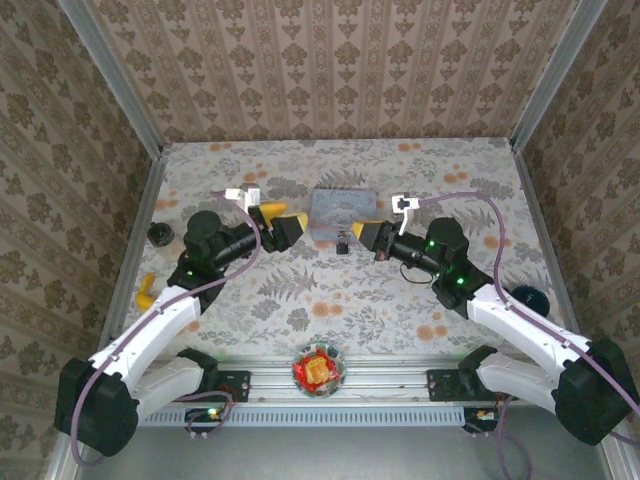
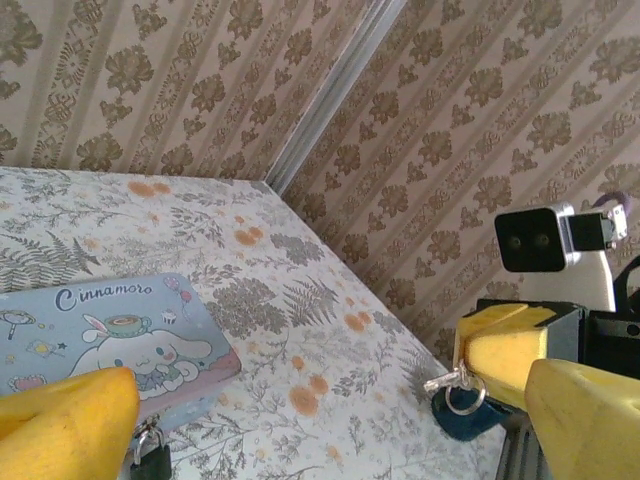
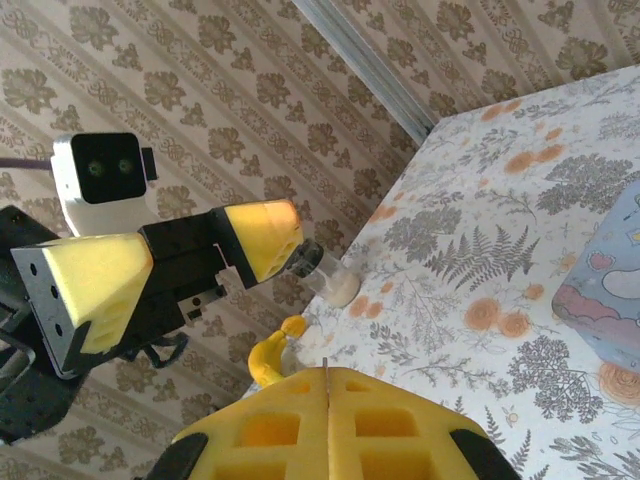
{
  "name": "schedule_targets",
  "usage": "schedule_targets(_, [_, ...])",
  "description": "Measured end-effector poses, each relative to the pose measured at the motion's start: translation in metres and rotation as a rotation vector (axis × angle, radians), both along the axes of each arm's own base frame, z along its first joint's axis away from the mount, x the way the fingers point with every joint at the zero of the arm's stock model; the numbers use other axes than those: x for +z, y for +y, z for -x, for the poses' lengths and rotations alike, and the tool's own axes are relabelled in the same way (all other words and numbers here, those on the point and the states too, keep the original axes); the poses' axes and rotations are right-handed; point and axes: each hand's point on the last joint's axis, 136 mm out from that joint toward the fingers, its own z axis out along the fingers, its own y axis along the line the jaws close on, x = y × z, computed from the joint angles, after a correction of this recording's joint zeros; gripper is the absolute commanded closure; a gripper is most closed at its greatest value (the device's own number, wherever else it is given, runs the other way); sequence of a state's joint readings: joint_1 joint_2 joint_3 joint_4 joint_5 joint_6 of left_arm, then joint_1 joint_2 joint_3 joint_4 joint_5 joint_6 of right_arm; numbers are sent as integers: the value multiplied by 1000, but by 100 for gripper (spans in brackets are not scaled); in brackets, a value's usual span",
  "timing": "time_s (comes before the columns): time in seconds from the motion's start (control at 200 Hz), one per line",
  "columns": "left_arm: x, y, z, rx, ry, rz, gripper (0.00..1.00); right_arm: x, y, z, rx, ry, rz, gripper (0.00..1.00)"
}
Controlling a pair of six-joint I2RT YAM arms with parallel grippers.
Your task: Unlock a padlock with a key
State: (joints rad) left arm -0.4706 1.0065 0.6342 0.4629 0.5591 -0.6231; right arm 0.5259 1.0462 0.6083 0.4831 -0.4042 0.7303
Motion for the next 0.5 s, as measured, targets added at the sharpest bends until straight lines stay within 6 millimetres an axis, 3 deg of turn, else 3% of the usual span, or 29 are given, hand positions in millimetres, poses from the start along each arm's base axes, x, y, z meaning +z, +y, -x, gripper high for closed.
schedule_targets(0.07, [2, -2, -3, 2, 2, 21, 2, 3, -1, 0, -5, -10, -19, 100])
schedule_targets(0.19, [0, -11, -4, -32, 24, 44, 13, 11, -1, 0, -6, -26, -55, 100])
schedule_targets(0.5, [5, -57, 13, -249, 33, 77, 32, 36, 0, -1, 0, -74, -155, 100])
